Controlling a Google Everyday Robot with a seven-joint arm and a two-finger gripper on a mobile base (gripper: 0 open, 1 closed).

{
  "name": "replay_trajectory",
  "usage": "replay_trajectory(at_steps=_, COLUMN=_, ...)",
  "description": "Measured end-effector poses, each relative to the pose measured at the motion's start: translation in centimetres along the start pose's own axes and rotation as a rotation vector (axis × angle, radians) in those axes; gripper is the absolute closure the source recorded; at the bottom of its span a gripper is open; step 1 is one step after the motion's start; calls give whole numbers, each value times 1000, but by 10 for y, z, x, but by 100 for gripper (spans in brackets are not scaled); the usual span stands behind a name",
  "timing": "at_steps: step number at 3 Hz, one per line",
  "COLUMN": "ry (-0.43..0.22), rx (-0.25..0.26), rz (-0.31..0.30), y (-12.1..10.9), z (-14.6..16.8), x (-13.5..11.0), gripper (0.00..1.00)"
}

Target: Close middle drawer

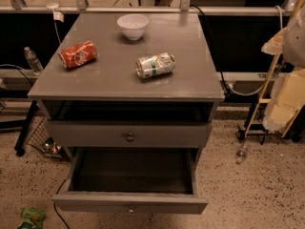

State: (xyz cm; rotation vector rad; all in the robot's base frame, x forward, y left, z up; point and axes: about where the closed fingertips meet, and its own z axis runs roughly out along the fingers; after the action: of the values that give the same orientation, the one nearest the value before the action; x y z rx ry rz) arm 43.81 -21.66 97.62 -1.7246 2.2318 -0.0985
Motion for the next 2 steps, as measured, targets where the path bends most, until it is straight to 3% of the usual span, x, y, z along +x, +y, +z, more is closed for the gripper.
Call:
replay_trajectory(at_steps=1, ry=0, rx=0, rz=0, y=0, z=0, x=0, gripper=0)
replay_trajectory(at_steps=2, ry=-12, rx=-22, rz=27, y=6, z=22, x=7, gripper=0)
